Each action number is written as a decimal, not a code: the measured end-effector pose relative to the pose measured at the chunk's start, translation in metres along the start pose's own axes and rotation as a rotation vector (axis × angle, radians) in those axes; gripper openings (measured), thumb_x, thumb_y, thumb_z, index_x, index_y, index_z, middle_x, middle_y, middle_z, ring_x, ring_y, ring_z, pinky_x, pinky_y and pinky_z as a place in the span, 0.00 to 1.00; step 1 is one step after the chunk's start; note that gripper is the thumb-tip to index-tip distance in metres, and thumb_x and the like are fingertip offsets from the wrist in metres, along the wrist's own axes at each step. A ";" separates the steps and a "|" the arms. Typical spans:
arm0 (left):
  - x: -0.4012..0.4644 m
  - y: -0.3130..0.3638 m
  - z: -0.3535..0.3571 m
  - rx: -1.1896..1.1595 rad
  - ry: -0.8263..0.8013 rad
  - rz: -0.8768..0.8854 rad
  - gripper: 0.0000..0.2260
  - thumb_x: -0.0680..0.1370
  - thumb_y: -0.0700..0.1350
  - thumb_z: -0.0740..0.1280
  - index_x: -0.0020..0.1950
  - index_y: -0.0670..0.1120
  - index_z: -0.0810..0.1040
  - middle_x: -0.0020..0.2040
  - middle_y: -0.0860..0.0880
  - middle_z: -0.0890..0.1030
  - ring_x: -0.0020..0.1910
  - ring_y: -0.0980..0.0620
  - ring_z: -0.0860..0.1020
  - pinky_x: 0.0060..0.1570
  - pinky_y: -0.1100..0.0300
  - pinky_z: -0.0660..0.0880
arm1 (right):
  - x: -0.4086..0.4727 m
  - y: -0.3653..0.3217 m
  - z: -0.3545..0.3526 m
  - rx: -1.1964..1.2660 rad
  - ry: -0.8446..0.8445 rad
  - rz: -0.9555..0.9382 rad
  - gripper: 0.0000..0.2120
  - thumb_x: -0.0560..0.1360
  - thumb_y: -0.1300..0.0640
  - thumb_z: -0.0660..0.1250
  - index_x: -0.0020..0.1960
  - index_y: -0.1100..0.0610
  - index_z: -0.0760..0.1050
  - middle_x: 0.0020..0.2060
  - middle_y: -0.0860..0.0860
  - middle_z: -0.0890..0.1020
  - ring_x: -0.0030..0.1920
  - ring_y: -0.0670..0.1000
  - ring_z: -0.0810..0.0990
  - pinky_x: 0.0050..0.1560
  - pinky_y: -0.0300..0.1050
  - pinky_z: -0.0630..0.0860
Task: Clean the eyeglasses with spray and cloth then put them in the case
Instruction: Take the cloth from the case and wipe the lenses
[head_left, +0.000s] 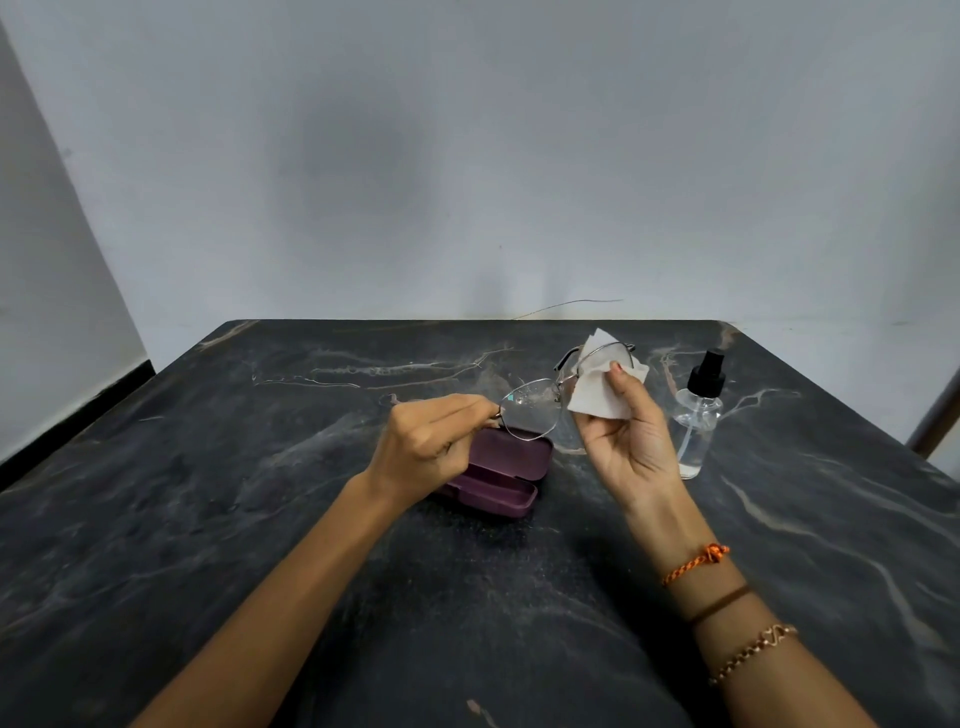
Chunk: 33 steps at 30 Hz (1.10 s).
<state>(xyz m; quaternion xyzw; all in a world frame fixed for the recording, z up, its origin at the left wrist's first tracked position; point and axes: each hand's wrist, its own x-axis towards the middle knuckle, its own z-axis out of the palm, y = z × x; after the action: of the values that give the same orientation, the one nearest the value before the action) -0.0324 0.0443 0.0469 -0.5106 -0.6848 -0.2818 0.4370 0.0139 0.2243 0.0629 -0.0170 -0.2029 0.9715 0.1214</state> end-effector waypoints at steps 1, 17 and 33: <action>0.000 0.000 0.000 -0.001 -0.002 0.000 0.09 0.62 0.22 0.68 0.37 0.33 0.82 0.34 0.42 0.83 0.32 0.50 0.82 0.29 0.60 0.77 | 0.000 0.001 0.000 -0.006 0.007 -0.005 0.04 0.75 0.65 0.62 0.44 0.60 0.75 0.32 0.54 0.85 0.34 0.49 0.85 0.38 0.44 0.82; -0.001 -0.005 -0.002 0.013 0.055 -0.026 0.10 0.61 0.22 0.70 0.38 0.31 0.82 0.35 0.41 0.84 0.34 0.48 0.83 0.36 0.61 0.79 | 0.004 -0.011 -0.003 -0.508 -0.066 -0.078 0.07 0.69 0.70 0.64 0.41 0.60 0.76 0.30 0.49 0.85 0.35 0.44 0.84 0.39 0.38 0.81; -0.003 -0.006 -0.001 0.030 0.067 0.009 0.11 0.59 0.22 0.71 0.39 0.31 0.82 0.36 0.39 0.84 0.35 0.47 0.83 0.42 0.61 0.79 | 0.004 -0.009 -0.003 -0.553 -0.066 -0.145 0.06 0.64 0.62 0.68 0.41 0.58 0.76 0.30 0.46 0.85 0.35 0.42 0.84 0.37 0.35 0.80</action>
<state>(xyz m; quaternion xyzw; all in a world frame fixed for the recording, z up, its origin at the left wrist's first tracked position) -0.0378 0.0400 0.0449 -0.4974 -0.6715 -0.2863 0.4686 0.0125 0.2344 0.0643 -0.0034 -0.4648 0.8680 0.1745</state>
